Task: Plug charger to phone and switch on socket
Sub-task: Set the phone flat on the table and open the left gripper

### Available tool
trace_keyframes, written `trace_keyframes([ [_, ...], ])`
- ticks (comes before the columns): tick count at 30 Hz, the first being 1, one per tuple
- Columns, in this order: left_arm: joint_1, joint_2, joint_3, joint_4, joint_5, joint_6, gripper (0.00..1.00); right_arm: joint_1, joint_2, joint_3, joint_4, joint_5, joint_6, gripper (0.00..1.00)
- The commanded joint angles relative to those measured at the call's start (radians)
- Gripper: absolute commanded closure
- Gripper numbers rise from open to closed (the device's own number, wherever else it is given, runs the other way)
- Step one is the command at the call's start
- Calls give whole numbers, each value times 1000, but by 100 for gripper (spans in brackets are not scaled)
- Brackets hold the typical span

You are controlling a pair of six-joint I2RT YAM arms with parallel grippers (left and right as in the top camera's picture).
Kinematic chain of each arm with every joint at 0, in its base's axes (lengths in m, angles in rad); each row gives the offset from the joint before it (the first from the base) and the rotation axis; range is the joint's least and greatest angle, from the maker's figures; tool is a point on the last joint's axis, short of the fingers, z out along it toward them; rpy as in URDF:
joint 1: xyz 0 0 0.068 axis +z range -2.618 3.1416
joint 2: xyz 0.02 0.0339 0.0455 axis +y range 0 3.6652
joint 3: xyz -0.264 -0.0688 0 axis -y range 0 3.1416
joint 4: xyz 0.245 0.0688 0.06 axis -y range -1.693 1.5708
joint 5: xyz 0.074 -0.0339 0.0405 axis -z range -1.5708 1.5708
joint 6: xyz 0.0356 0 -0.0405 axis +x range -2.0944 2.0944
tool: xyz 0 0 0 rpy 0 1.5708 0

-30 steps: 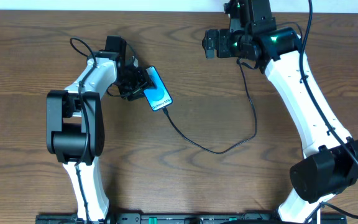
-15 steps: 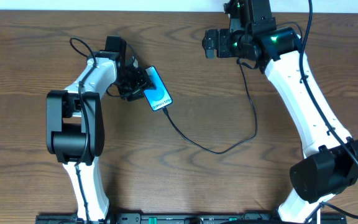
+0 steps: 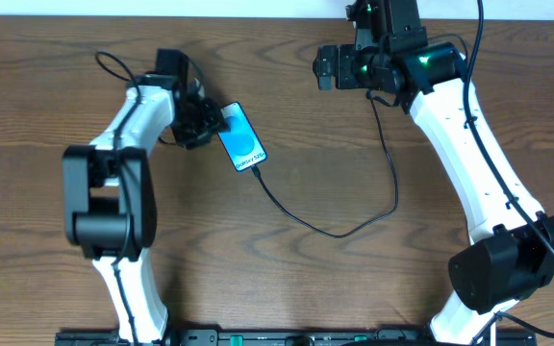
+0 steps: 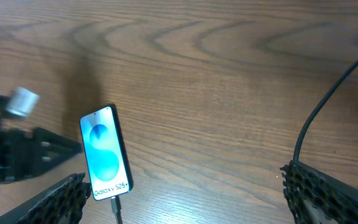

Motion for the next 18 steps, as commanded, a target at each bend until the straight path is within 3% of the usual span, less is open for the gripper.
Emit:
trace_keyframes([
  [1,19,-140,19,-4,-35,38,45,-7,-13,16,0,4,-6,1],
  [6,30,-265,19,-5,-39,78,45,-7,-13,16,-7,5,-6,1],
  [9,30,-350,19,-15,-130,82,45,-8,-13,16,-10,5,-6,1],
  [16,30,-537,19,-56,-327,98,31,-31,-13,16,-24,20,53,1],
  [18,30,-595,19,-56,-329,108,29,-49,-13,16,-37,19,72,11],
])
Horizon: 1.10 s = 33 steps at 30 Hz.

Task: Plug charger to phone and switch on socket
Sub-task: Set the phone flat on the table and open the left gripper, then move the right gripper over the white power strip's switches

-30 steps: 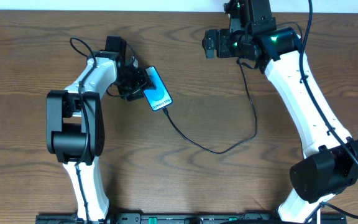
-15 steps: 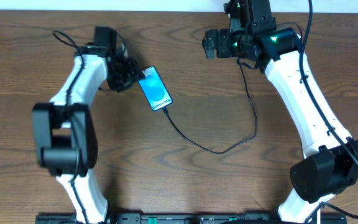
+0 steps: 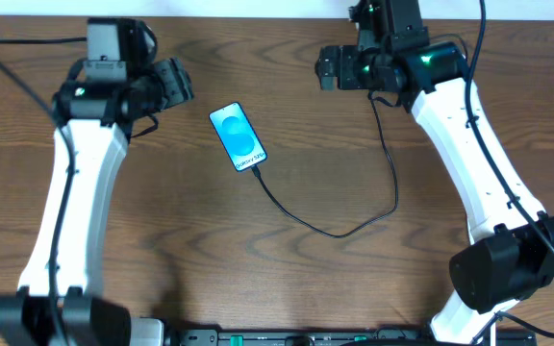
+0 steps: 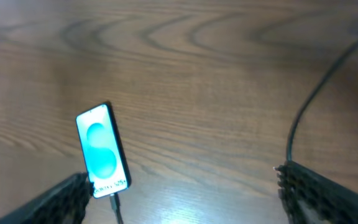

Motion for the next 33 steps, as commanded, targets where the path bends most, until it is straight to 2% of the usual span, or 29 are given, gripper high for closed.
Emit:
trace_keyframes([
  [1,5,-82,19,-5,-74,31,29,-41,-14,16,-21,18,46,15],
  [2,5,-107,19,-5,-75,31,28,-53,-16,16,-37,18,54,22],
  [4,5,-117,19,-5,-75,31,28,-64,-21,16,-48,18,54,44],
  [7,5,-120,19,-5,-75,31,28,-80,-34,16,-64,18,54,69],
  [8,5,-120,19,-5,-75,31,28,-85,-40,16,-69,19,54,73],
  [12,5,-120,19,-5,-75,31,28,-114,-78,16,-116,58,62,99],
  [19,5,-120,19,-5,-75,31,28,-171,-134,16,-250,217,132,99],
  [25,5,-120,19,-5,-75,31,28,-249,-150,16,-338,246,278,99],
  [33,5,-120,19,-5,-76,31,28,-315,-150,-58,-355,307,457,99],
])
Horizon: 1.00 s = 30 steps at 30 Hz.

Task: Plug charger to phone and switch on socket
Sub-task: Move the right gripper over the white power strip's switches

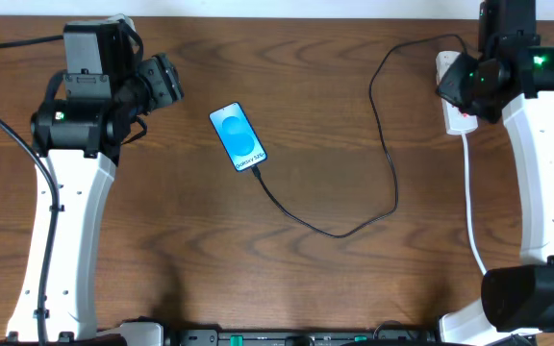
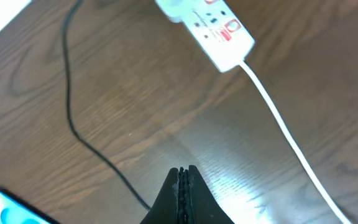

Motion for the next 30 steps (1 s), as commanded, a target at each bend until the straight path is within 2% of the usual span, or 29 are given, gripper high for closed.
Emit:
trace_keyframes([
  [1,5,-7,19,-2,-14,10,28,-15,-14,-57,-3,69,129,99],
  [4,5,-7,19,-2,-14,10,28,-15,-14,-116,27,95,161,99],
  [15,5,-7,19,-10,-40,10,28,-15,-14,-394,310,131,213,99],
  [24,5,-7,18,-10,-40,10,28,-24,-14,-526,508,195,208,99],
  [30,5,-7,18,-10,-40,10,27,-65,-14,-590,647,166,144,99],
])
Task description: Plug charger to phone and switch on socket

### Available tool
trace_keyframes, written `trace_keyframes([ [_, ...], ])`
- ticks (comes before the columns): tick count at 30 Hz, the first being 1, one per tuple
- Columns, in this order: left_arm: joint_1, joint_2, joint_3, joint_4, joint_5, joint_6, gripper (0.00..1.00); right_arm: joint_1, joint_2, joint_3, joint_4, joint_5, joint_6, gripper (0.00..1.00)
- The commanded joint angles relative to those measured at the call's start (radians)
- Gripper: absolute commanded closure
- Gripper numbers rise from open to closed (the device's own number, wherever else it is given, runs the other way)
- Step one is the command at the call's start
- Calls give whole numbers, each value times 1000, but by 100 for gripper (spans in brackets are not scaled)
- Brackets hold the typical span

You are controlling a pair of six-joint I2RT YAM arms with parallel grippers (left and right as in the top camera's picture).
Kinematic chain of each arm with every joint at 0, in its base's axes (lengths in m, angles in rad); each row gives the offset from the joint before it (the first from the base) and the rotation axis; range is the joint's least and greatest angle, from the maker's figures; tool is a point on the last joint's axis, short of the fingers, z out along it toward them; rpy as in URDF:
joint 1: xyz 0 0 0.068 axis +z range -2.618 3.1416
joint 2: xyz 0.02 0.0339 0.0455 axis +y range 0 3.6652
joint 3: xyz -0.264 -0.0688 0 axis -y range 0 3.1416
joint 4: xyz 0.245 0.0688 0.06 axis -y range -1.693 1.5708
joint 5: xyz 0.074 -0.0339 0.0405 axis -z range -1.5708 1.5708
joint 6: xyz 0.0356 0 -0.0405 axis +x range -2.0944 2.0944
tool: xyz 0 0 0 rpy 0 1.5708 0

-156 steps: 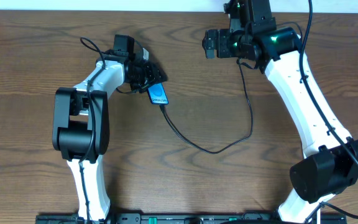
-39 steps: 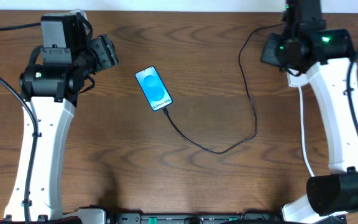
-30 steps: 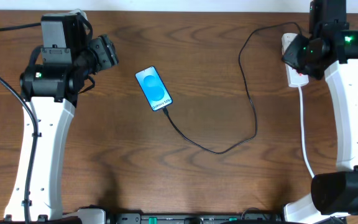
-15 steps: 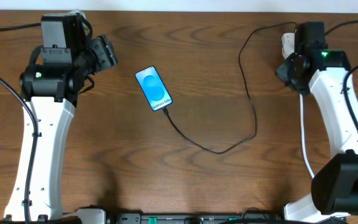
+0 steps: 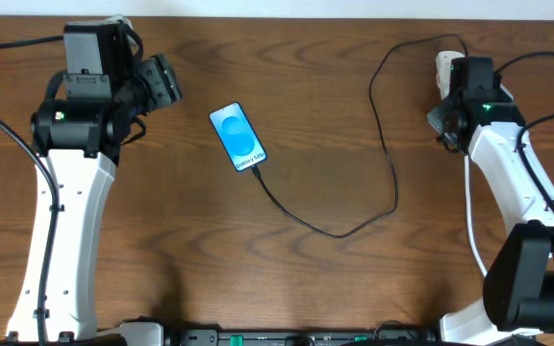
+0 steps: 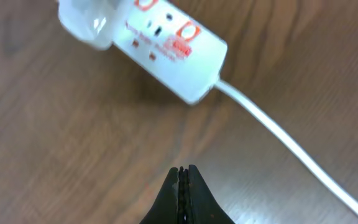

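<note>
The phone [image 5: 238,137] lies face up with its blue screen lit, left of the table's middle. A black charger cable [image 5: 392,183] enters its lower end and loops right, then up to the white power strip [image 6: 173,46] at the far right. The strip has red-ringed switches [image 6: 187,30] on top. My right gripper [image 6: 184,169] is shut on nothing, just short of the strip; from overhead its arm covers most of the strip [image 5: 442,65]. My left gripper [image 5: 164,83] hangs off to the phone's upper left, fingers apparently spread, holding nothing.
A white mains cord [image 6: 278,134] leaves the strip and runs down the right side of the table [image 5: 476,240]. The charger cable's loop lies across the middle of the wooden tabletop [image 5: 162,240].
My right gripper, still shut, has come down closer to the power strip, which now fills more of the wrist view. The left arm, phone and cable have not moved.
My left gripper was against the phone's left edge, and the right gripper stood open at the back. The left arm then drew away to the far left, leaving the phone plugged in. The right arm later stood by the power strip with its gripper shut, and is now nearer.
</note>
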Motion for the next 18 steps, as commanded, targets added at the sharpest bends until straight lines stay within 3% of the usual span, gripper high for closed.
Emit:
trace_keyframes([
  [1,5,-7,18,-4,-13,10,27,-38,-14,-39,45,-10,-43,99],
  [11,5,-5,18,-10,-13,10,27,-176,-13,-53,110,-91,-167,99],
  [18,5,-3,18,-11,-13,9,27,-203,39,-53,179,-274,-200,99],
])
